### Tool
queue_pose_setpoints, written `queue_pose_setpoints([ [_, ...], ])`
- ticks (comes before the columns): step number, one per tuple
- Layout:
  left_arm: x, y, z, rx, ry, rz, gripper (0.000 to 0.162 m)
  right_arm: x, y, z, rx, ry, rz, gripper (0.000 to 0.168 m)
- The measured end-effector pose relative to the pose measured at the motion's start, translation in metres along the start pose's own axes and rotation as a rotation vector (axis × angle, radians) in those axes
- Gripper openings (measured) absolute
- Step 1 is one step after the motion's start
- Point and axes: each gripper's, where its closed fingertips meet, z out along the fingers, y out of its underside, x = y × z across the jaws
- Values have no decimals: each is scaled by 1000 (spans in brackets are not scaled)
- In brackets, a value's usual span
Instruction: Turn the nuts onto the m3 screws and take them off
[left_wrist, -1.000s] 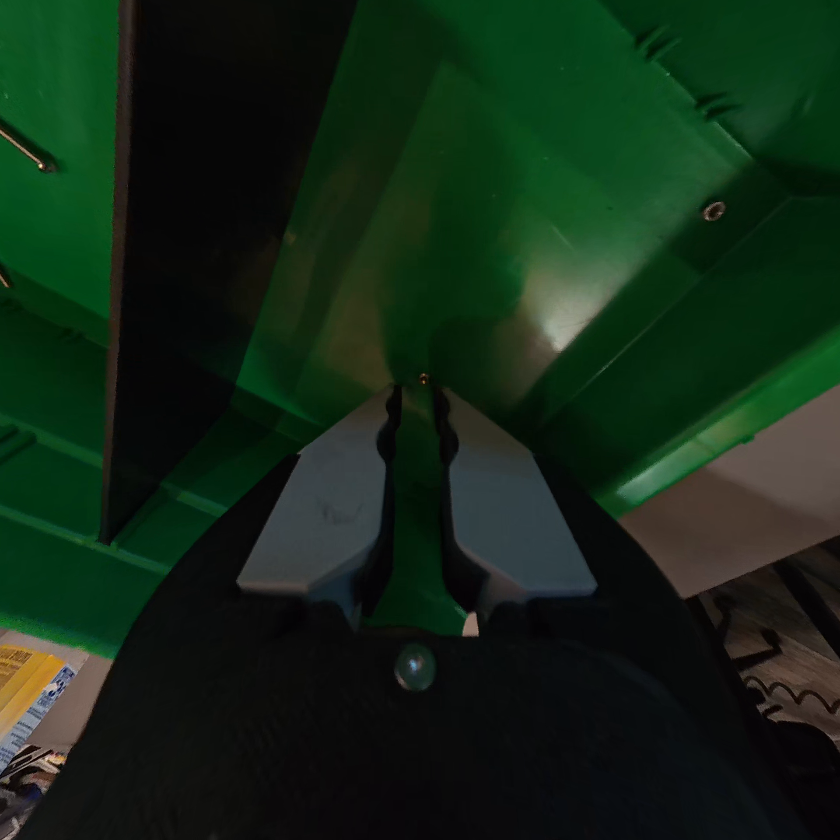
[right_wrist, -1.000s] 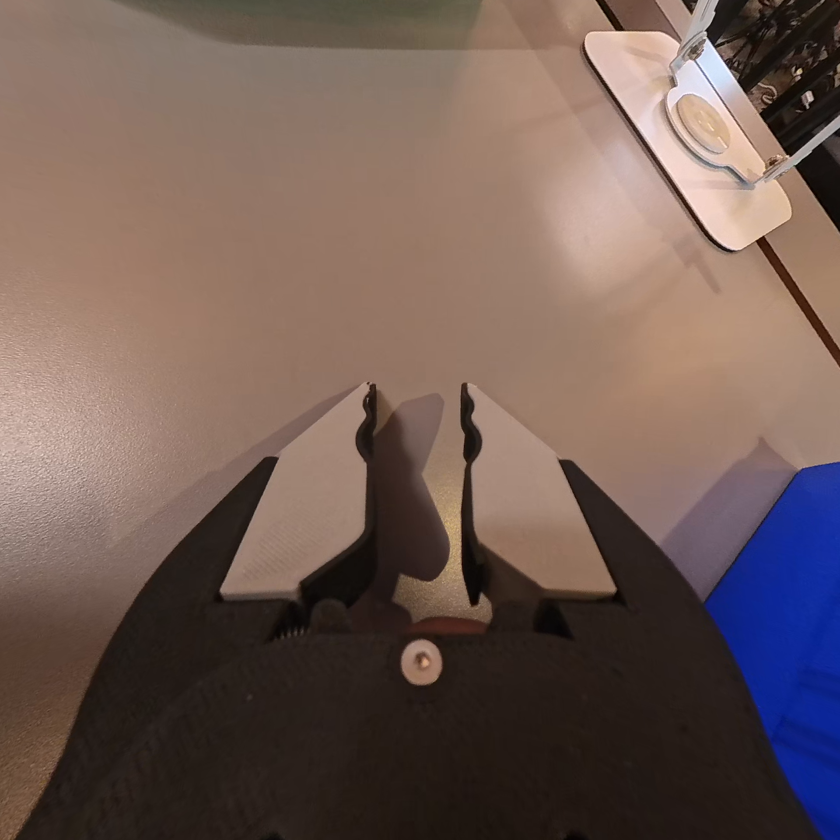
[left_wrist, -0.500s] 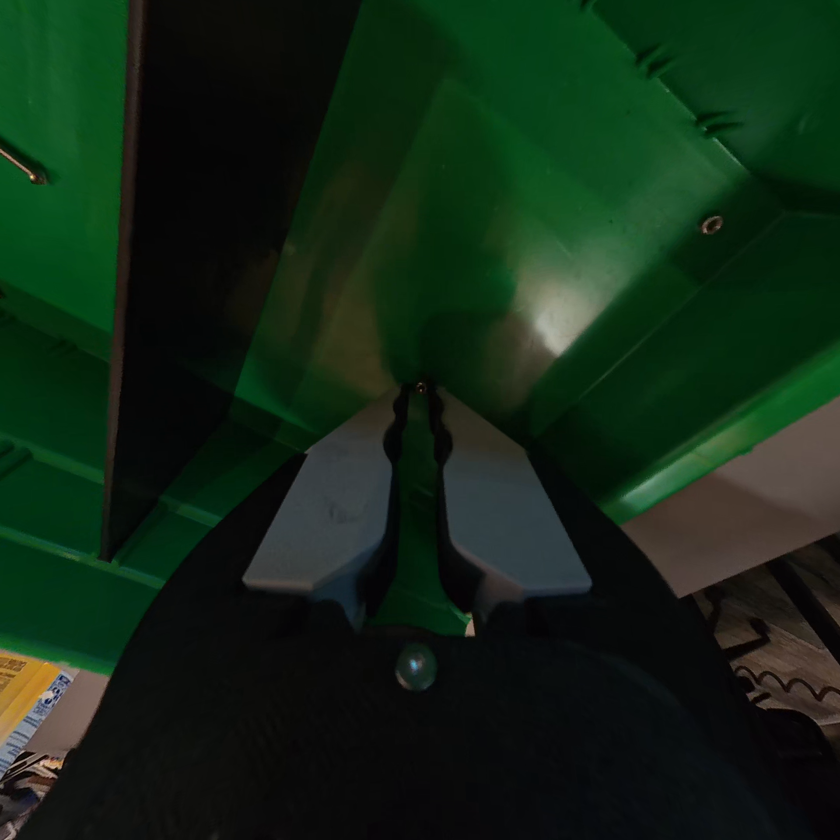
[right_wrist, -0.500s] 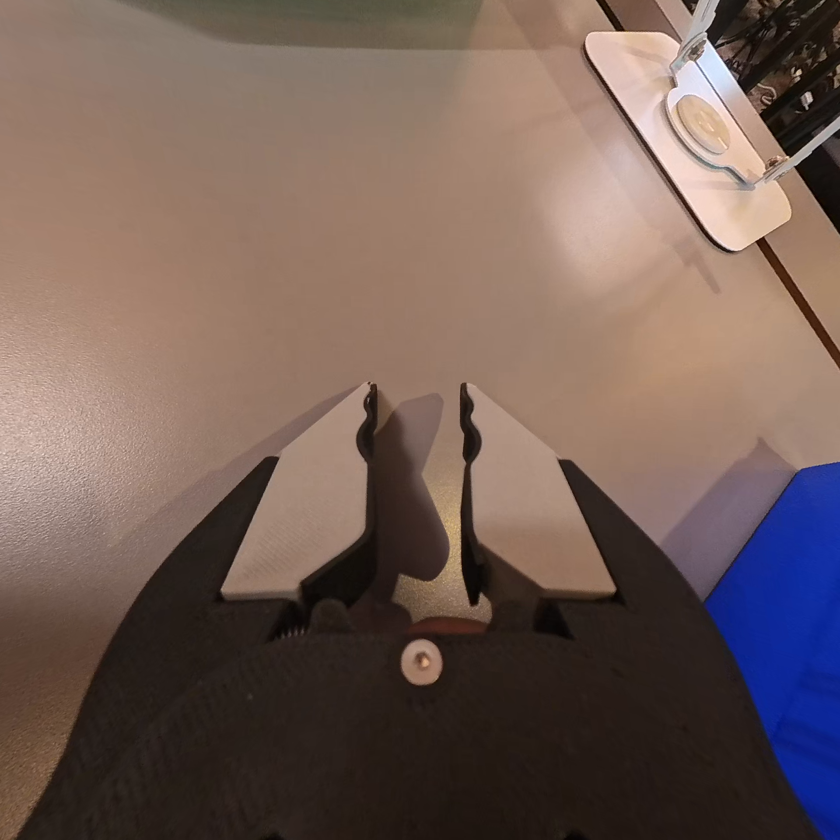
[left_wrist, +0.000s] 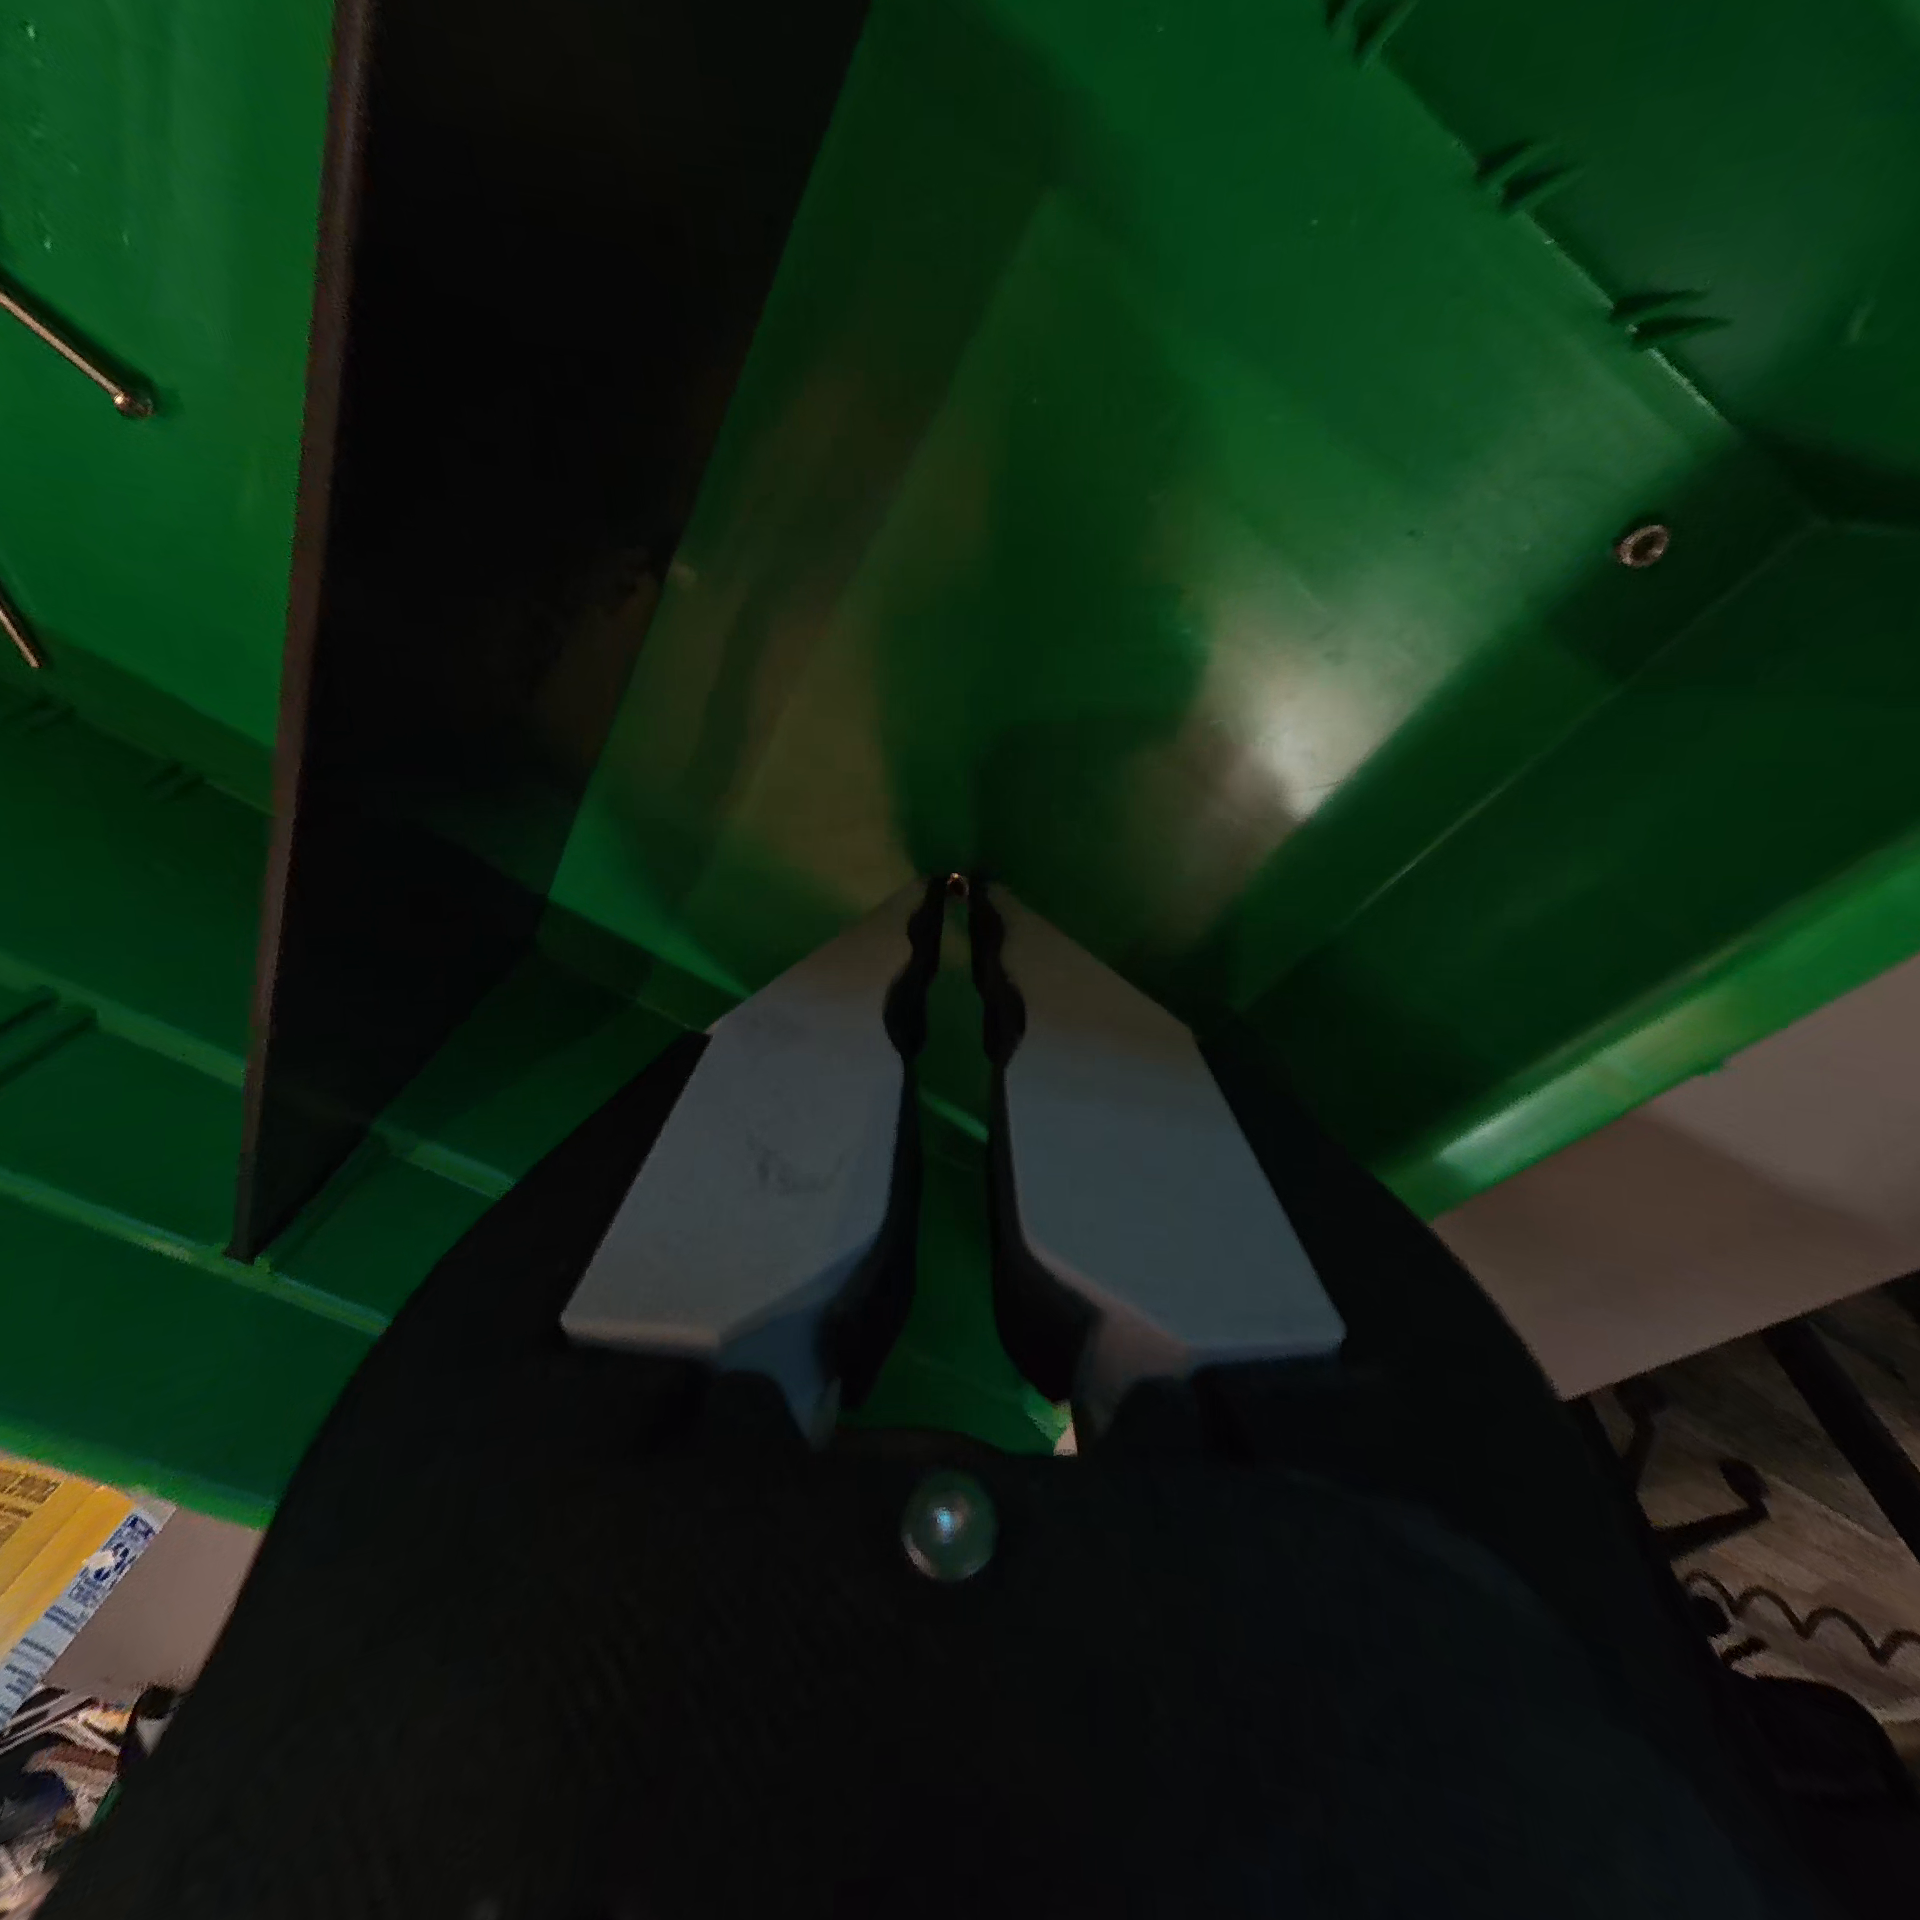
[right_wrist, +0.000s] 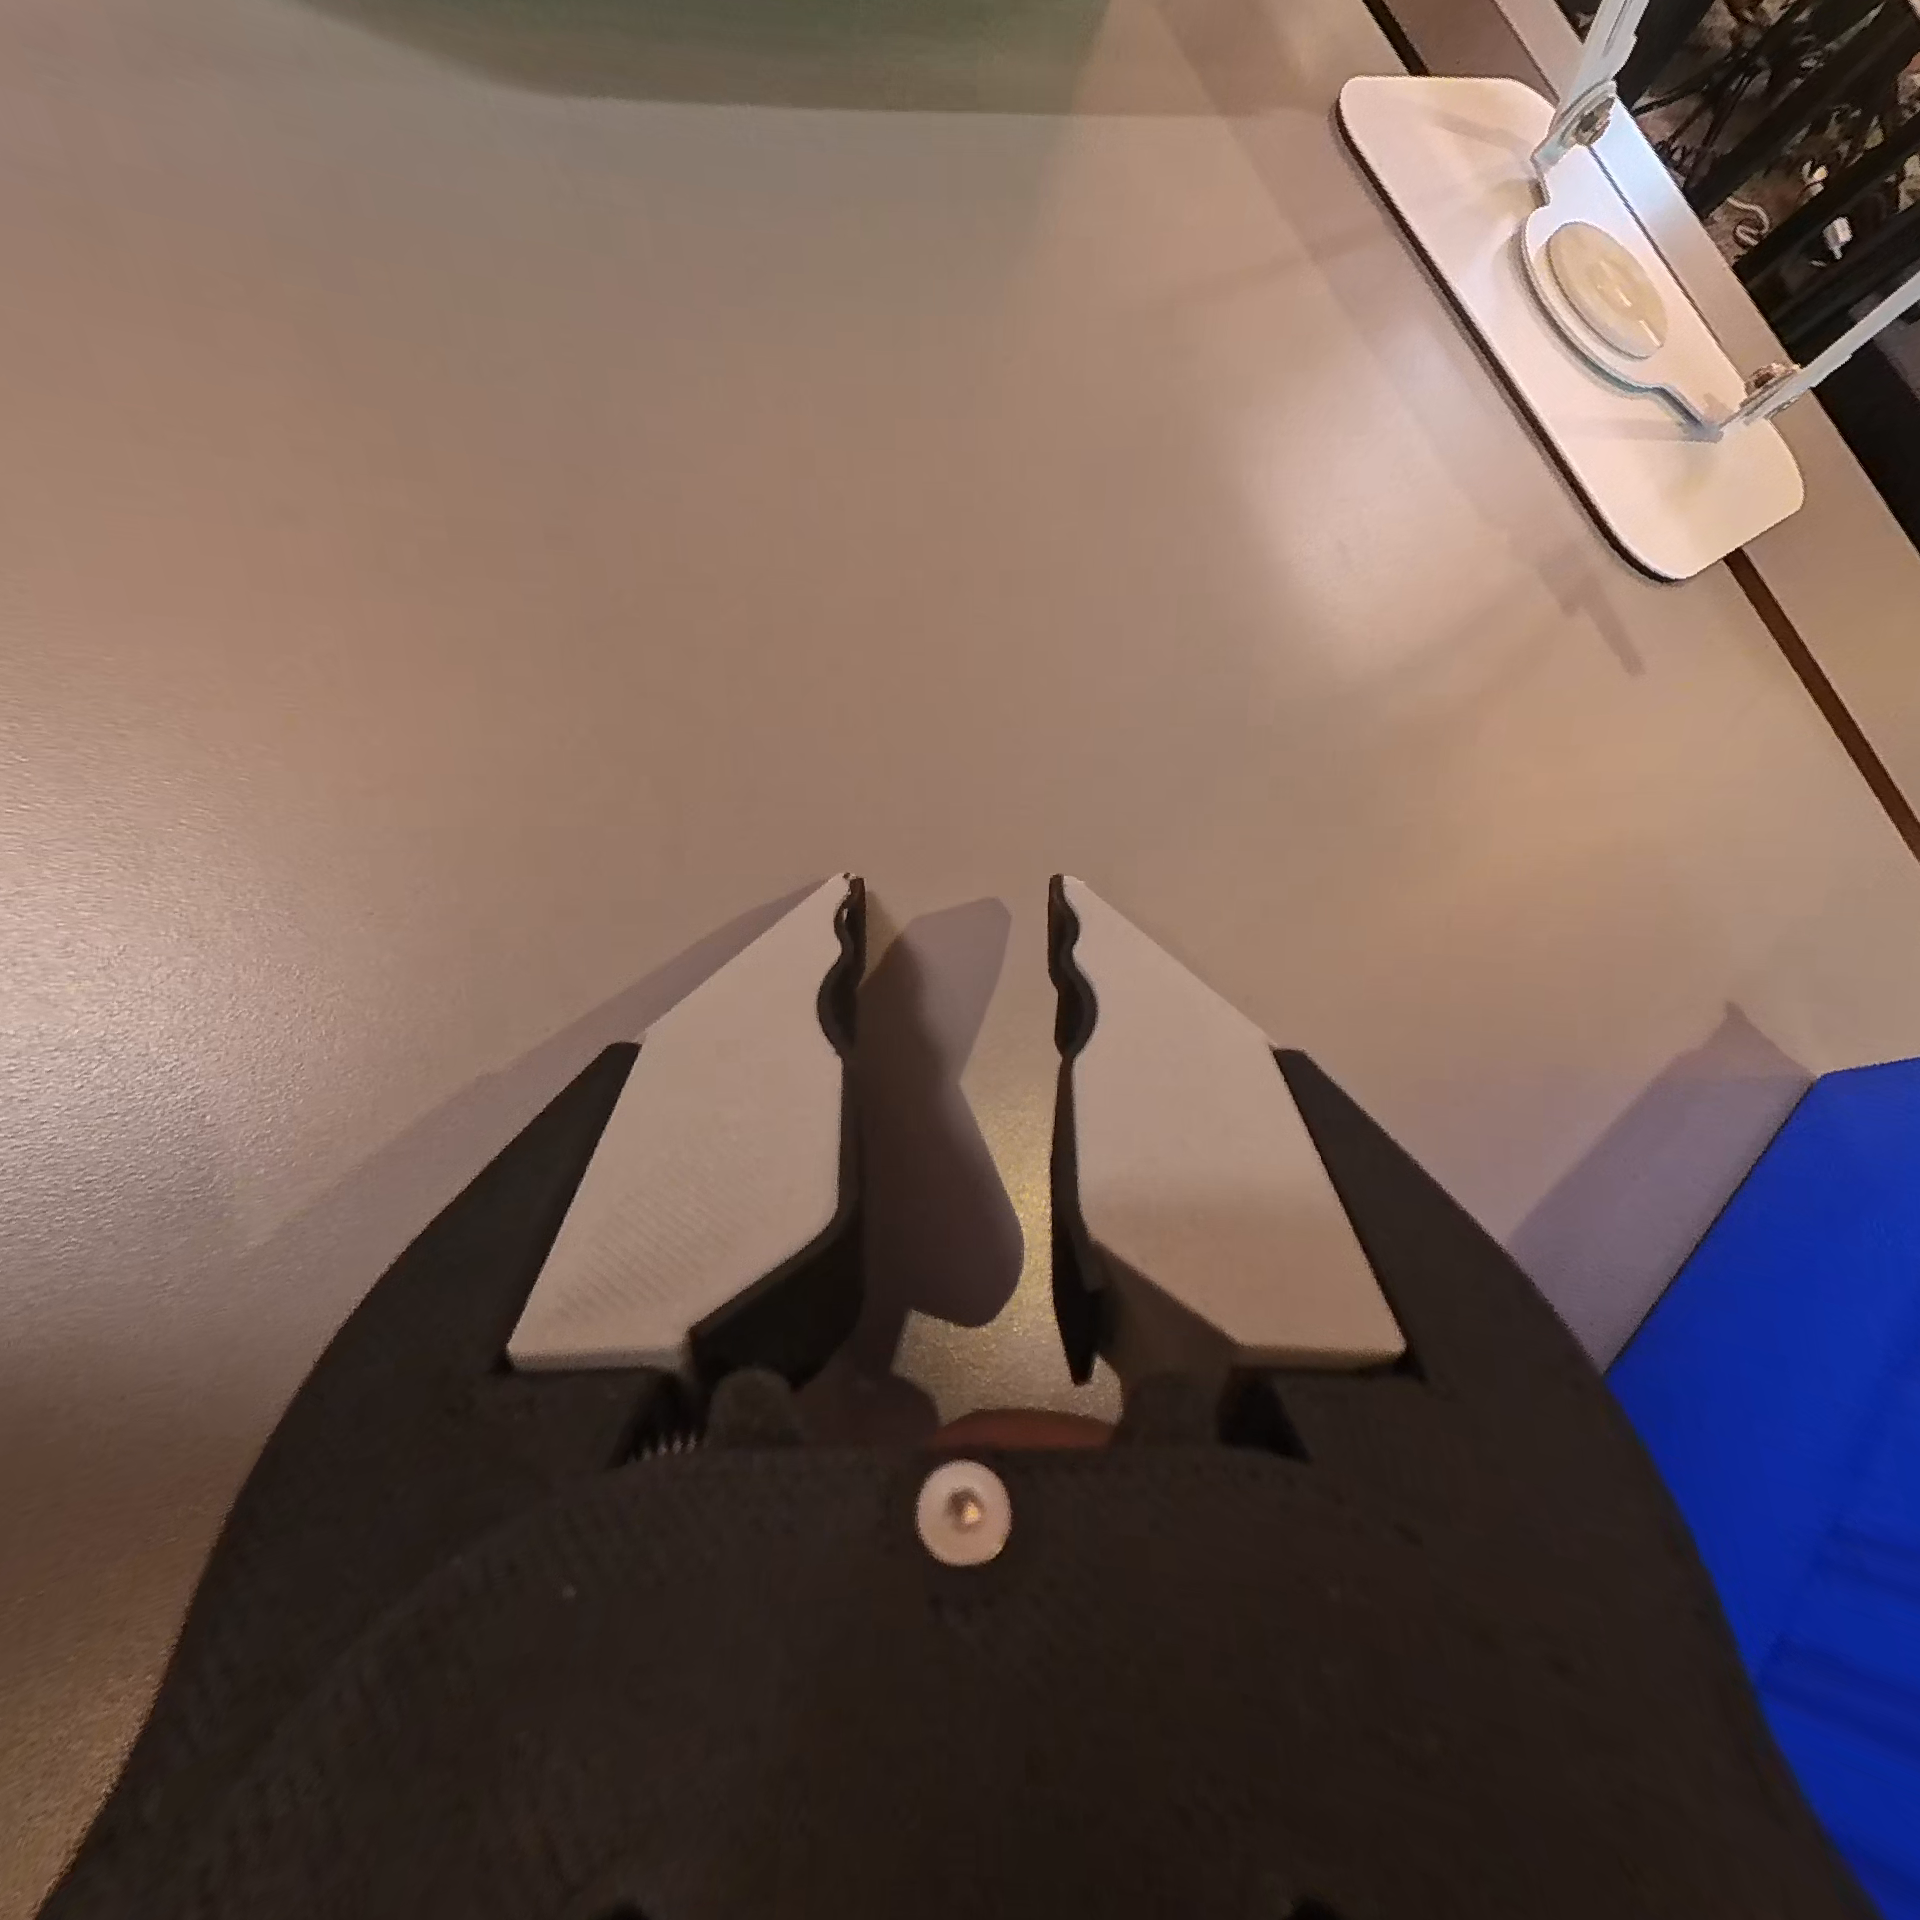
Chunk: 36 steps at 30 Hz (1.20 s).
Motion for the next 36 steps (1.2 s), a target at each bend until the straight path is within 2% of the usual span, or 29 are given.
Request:
queue_pose_setpoints([
  [5,0,0,0,0,-56,7,2,0,0,0,-1,3,-3,33],
  [12,1,0,0,-25,-17,3,2,2,1,0,-2,11,-1,34],
  [20,1,0,0,-95,-79,12,2,3,1,0,-1,27,-11,33],
  [36,0,1,0,-67,-81,-69,1,5,1,1,-3,54,-32,30],
])
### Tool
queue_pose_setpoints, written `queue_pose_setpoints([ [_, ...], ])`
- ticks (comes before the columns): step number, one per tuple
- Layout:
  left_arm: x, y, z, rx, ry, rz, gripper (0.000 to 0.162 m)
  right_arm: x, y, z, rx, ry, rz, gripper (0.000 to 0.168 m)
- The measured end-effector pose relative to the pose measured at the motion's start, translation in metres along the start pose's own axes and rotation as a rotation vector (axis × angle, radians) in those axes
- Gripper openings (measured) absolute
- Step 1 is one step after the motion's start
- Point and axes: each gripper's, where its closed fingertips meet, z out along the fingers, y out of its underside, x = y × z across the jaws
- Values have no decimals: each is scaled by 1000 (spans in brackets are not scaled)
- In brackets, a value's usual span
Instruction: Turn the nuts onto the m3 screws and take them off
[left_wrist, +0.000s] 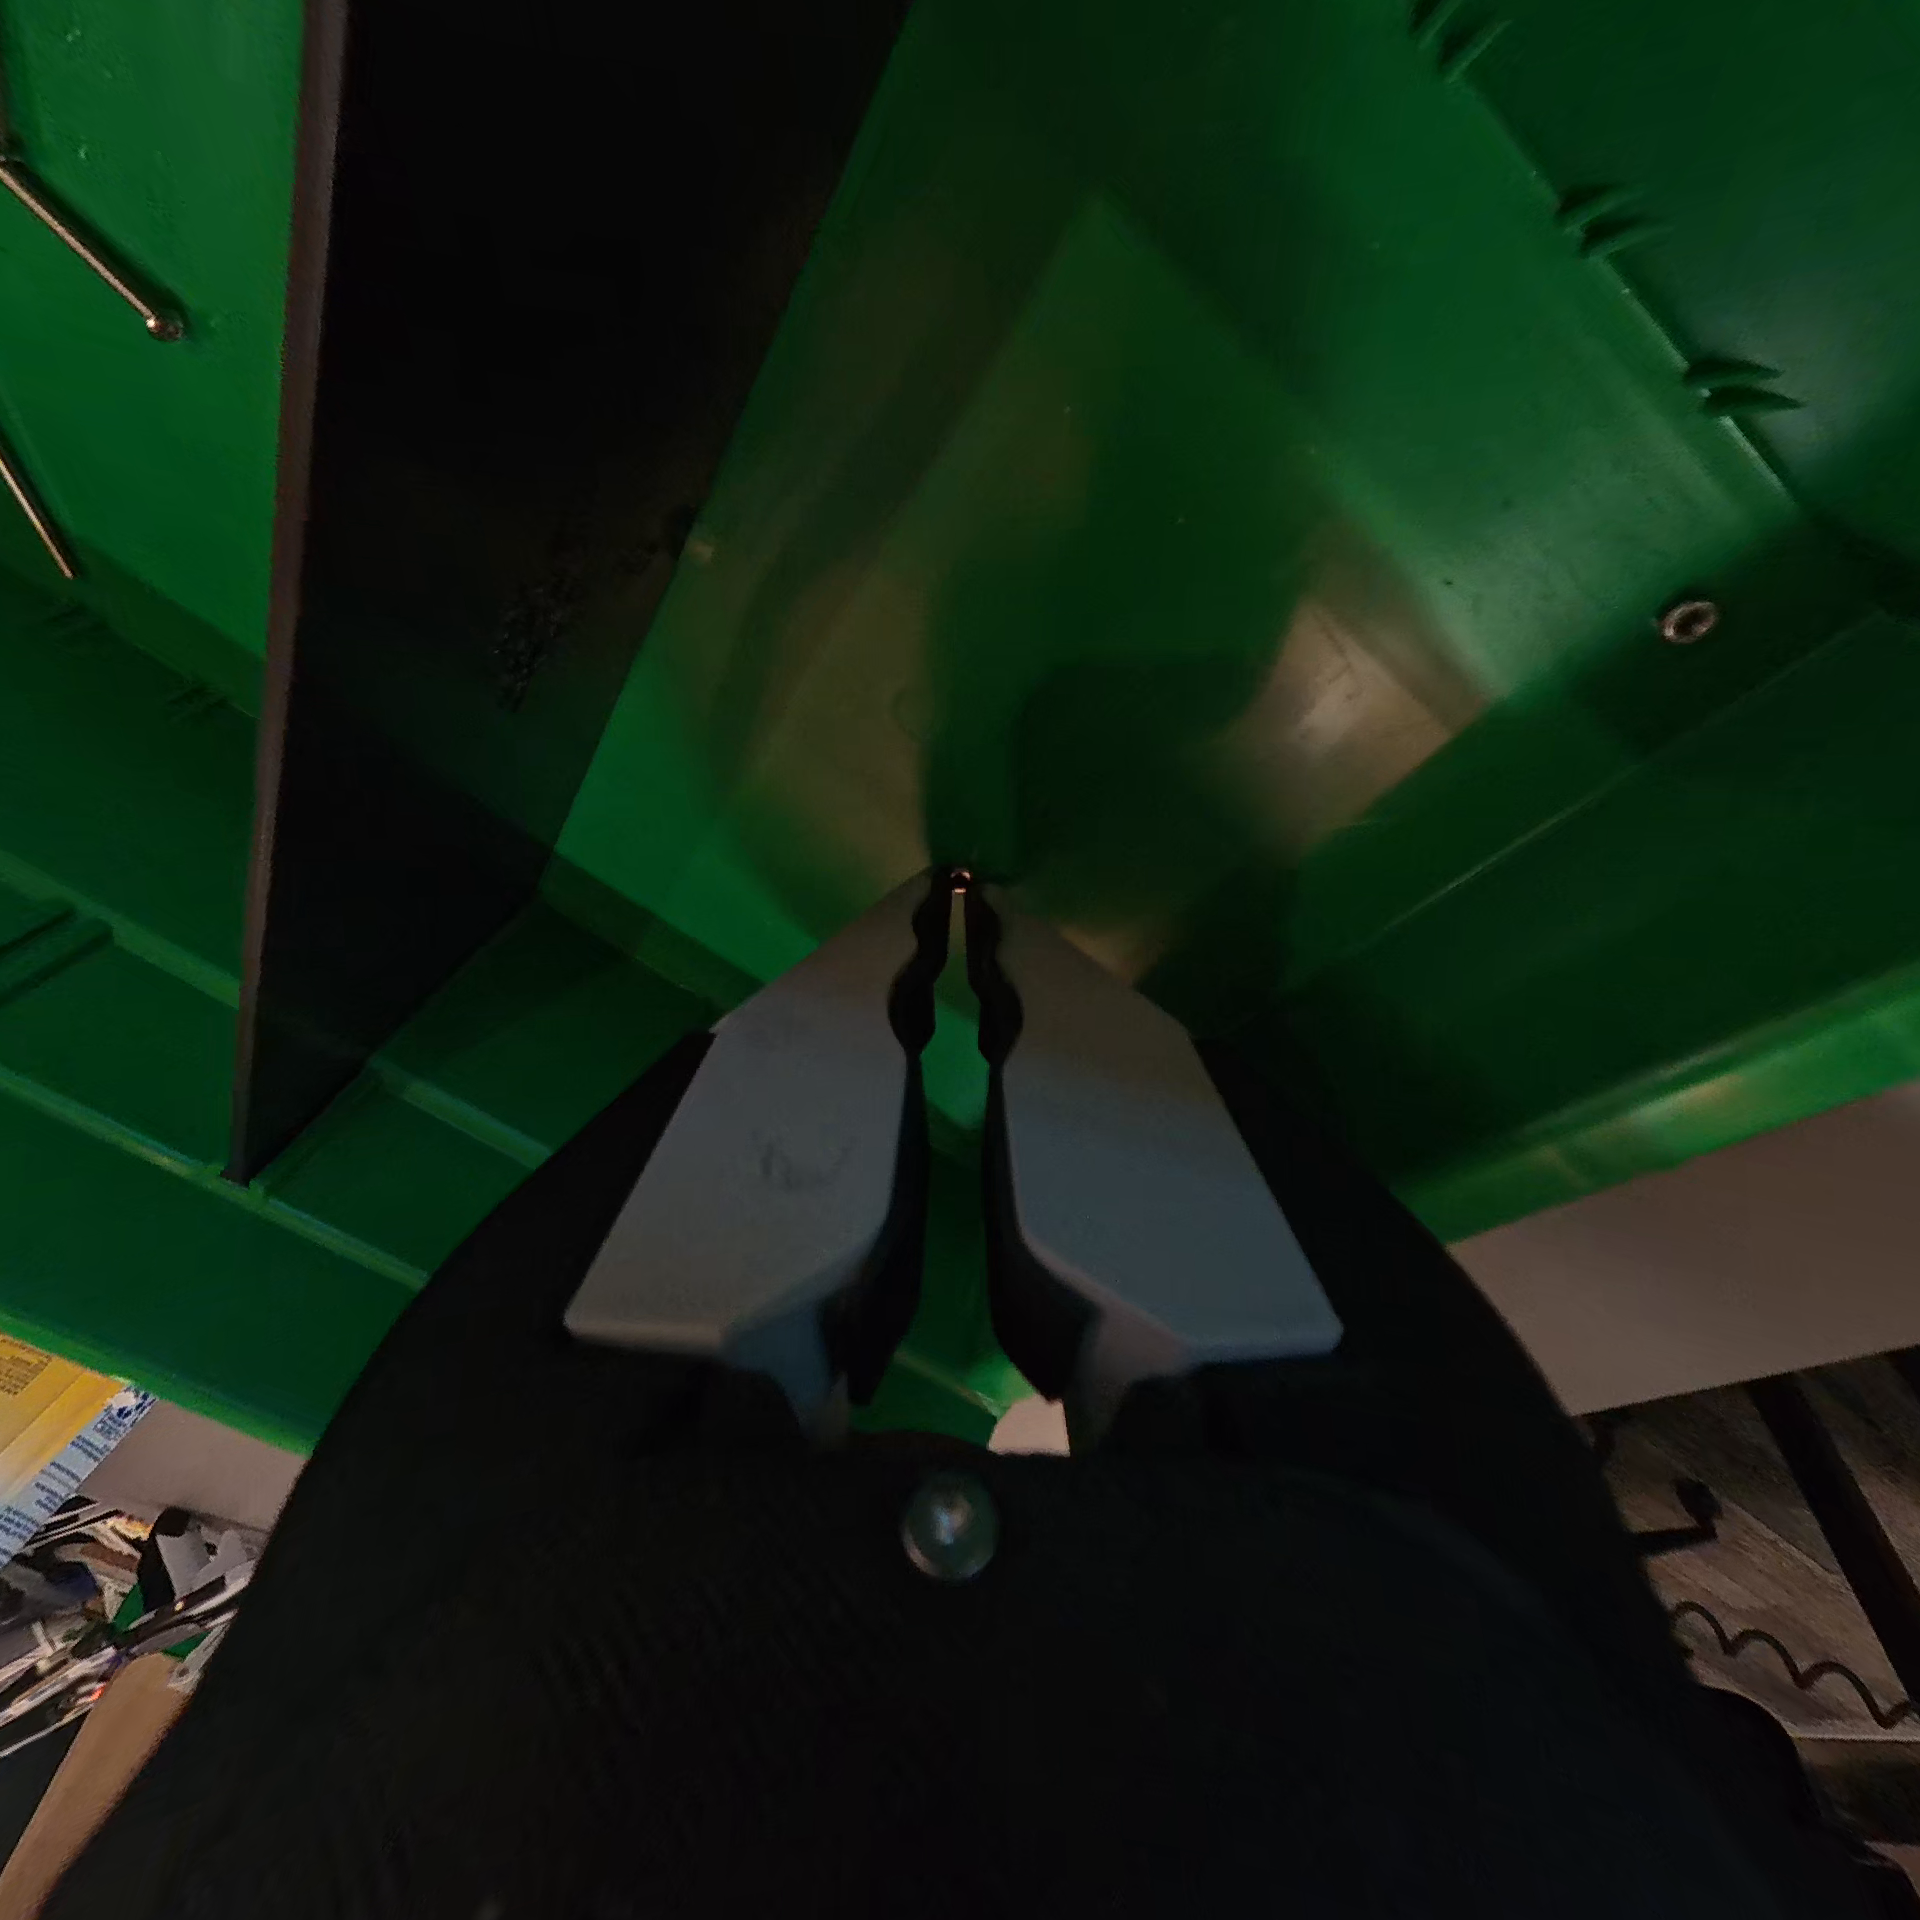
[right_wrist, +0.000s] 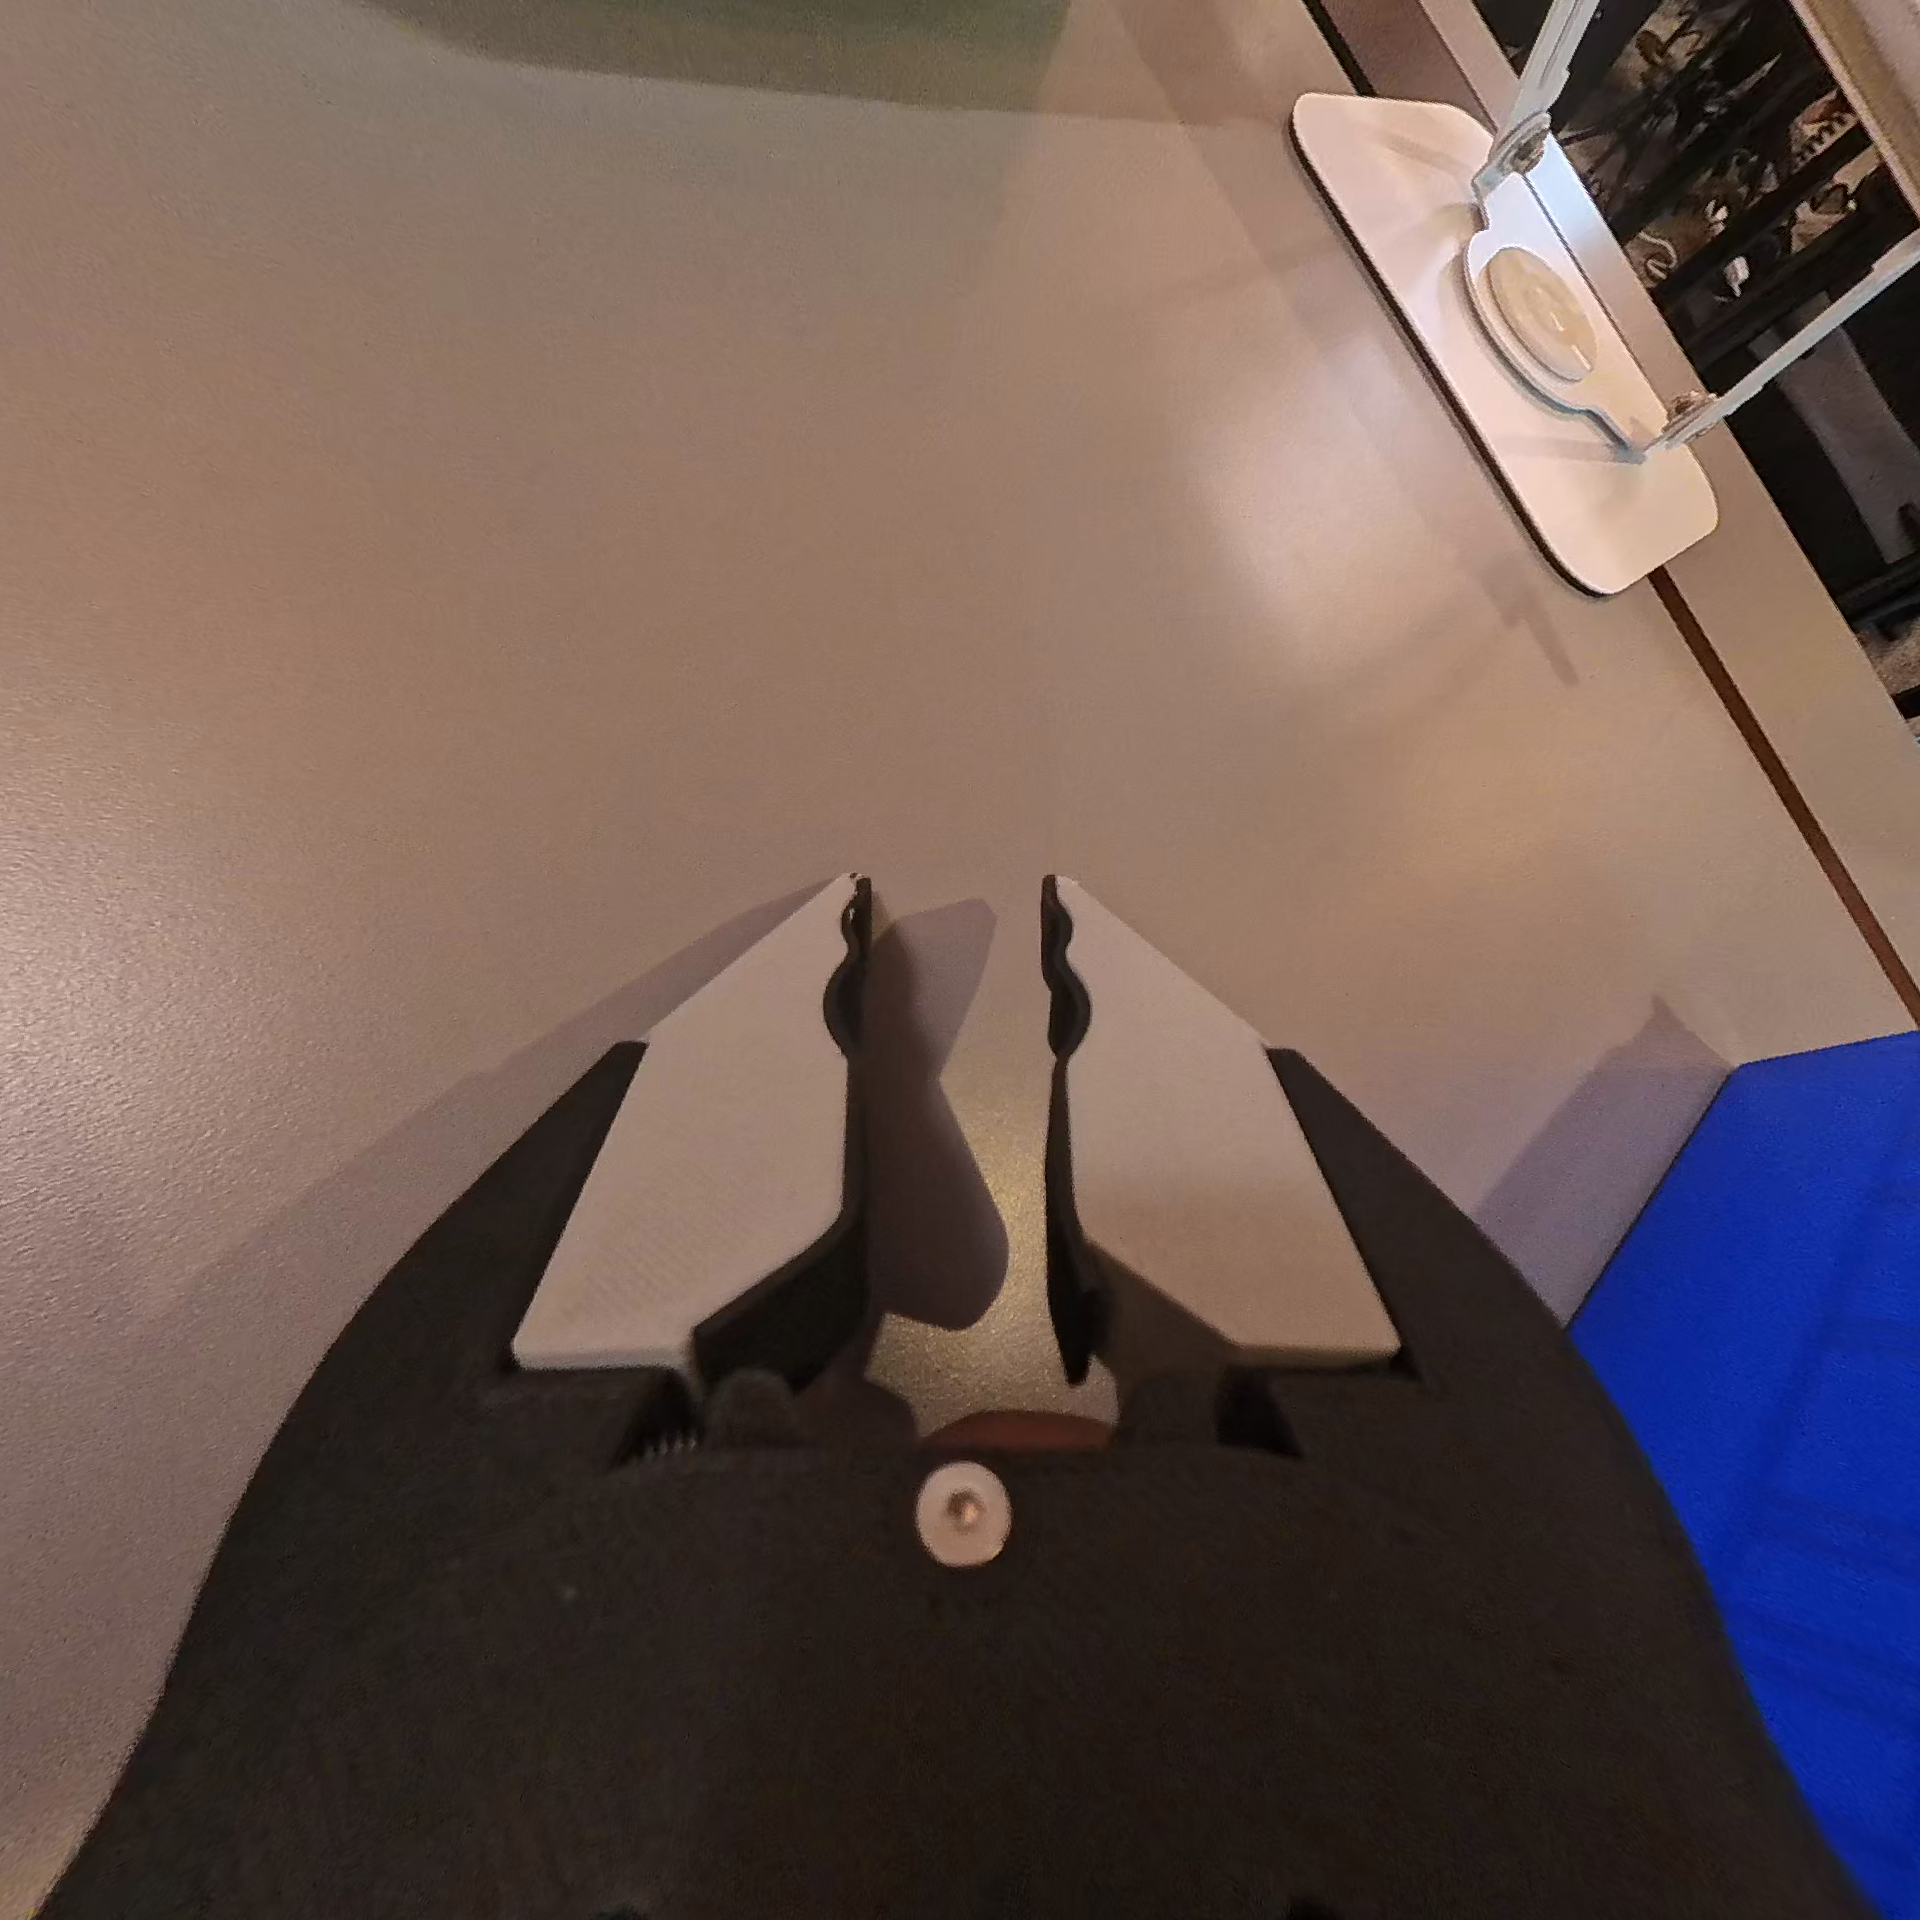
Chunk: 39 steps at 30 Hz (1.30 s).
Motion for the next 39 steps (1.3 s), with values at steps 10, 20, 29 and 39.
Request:
queue_pose_setpoints([
  [10,0,0,0,17,-5,-13,1,0,0,0,-1,7,-9,29],
  [20,4,2,0,21,21,-21,0,0,0,-1,-2,10,-19,29],
  [29,2,2,-14,121,17,-61,0,-1,-2,-1,14,1,-19,33],
  [39,19,-55,-63,611,158,-76,12,11,-22,-10,173,17,27,40],
])
